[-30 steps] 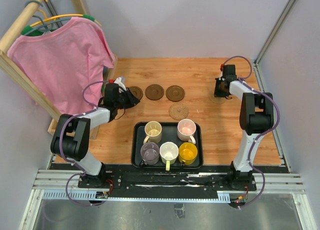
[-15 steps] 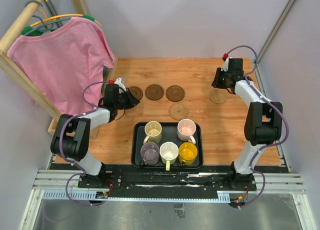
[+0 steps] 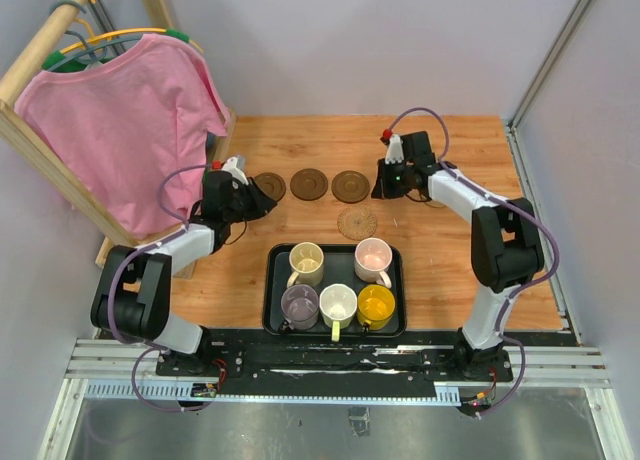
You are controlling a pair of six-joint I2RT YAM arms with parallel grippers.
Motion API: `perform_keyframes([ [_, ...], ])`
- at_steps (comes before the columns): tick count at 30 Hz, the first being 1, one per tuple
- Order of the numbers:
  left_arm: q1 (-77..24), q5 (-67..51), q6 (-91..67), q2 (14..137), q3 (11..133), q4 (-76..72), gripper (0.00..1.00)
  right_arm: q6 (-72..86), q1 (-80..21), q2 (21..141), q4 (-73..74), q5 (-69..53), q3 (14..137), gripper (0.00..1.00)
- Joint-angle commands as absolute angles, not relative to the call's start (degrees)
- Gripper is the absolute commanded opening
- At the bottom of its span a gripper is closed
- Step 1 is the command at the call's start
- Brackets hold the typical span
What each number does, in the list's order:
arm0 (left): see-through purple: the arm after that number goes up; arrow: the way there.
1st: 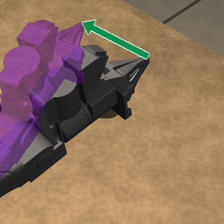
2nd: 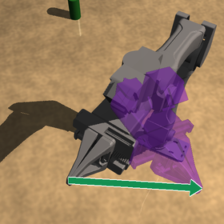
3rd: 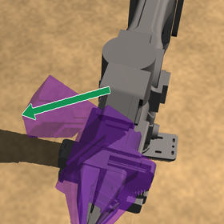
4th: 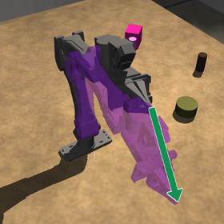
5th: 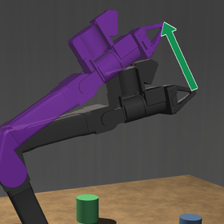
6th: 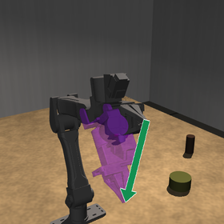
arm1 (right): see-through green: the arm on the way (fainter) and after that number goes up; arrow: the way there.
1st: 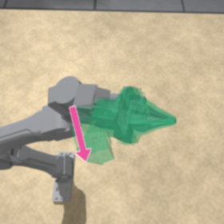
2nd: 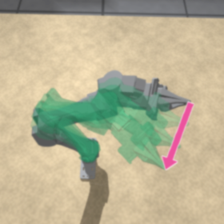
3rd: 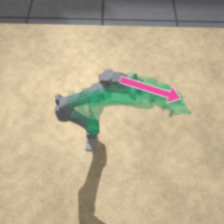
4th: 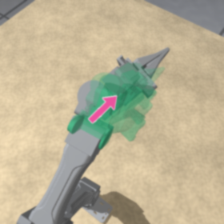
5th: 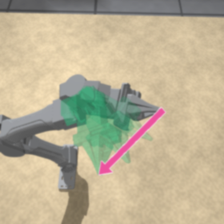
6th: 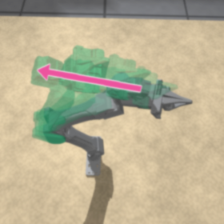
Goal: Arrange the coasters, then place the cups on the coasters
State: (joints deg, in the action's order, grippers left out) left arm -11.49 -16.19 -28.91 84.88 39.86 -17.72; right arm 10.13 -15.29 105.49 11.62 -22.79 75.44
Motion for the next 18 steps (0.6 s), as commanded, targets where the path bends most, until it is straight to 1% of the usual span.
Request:
perform_keyframes([
  [1, -11.9, -15.6, -28.4, 83.0, 38.4, -17.8, 0.14, 11.5, -18.0, 106.8, 11.5, -25.6, 73.0, 0.01],
  [10, -11.9, -16.0, -29.3, 84.2, 38.2, -18.8, 0.14, 12.7, -22.9, 108.7, 10.7, -26.5, 69.3, 0.01],
  [15, -11.9, -16.3, -29.4, 84.7, 38.4, -19.0, 0.14, 13.4, -23.3, 109.9, 10.3, -26.7, 68.3, 0.01],
  [18, -11.9, -16.2, -29.4, 84.9, 38.3, -19.0, 0.13, 13.7, -23.3, 110.2, 11.7, -24.6, 68.1, 0.01],
])
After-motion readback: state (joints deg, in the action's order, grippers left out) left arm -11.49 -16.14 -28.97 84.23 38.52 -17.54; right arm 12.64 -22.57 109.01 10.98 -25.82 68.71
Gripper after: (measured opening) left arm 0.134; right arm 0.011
